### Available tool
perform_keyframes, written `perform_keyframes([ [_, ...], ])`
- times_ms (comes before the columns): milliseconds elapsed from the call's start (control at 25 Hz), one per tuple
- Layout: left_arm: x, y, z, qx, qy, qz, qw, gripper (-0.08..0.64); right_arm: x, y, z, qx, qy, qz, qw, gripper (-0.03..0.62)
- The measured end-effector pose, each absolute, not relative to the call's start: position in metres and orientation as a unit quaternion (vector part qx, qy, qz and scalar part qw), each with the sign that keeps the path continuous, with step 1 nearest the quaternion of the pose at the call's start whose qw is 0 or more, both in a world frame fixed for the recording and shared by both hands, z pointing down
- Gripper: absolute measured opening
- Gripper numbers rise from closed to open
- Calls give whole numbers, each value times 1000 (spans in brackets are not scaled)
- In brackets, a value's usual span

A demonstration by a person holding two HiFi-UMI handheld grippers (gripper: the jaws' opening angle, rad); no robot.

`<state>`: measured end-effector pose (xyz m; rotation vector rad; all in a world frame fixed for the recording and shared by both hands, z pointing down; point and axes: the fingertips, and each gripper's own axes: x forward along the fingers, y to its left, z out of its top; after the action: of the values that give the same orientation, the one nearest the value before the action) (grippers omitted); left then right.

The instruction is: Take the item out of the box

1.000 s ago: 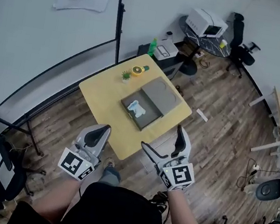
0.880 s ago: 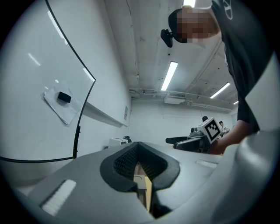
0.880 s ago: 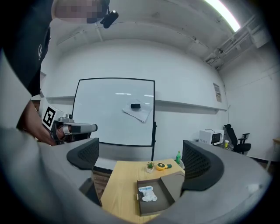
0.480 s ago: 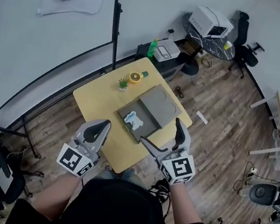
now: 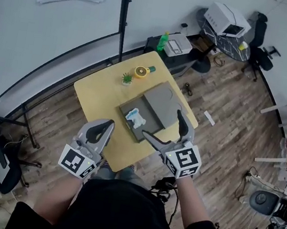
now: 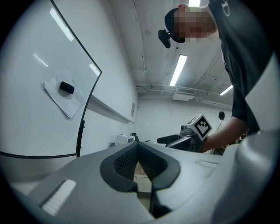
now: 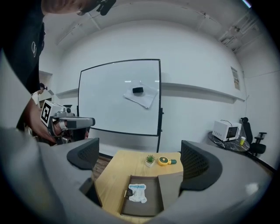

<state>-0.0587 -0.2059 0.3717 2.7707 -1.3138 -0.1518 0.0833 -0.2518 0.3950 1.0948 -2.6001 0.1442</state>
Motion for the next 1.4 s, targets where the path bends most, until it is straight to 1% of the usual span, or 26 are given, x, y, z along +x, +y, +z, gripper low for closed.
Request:
perform_keyframes([
  [200,-58,-207,390,899,-433,-45,53,0,75,-271,430,342,-908,82,226,591],
  [520,-59,-217,415,895,-437,-33,79,0,54,-298,469,294,-905,102,290,574],
  [640,-58,-221,417,895,-438,-38,78,0,51,-305,485,279,-900,114,314,564],
  [840,-64,-229,425,888,-450,-42,84,0,48,-311,529,242,-882,125,385,541],
  [1080,-74,-233,434,880,-464,-39,92,0,46,-315,568,205,-856,155,449,538],
  [1280,-78,-232,442,876,-470,-37,100,0,40,-315,601,176,-839,182,481,537],
  [1400,-82,-234,447,873,-474,-36,104,0,35,-318,622,161,-827,186,505,519],
])
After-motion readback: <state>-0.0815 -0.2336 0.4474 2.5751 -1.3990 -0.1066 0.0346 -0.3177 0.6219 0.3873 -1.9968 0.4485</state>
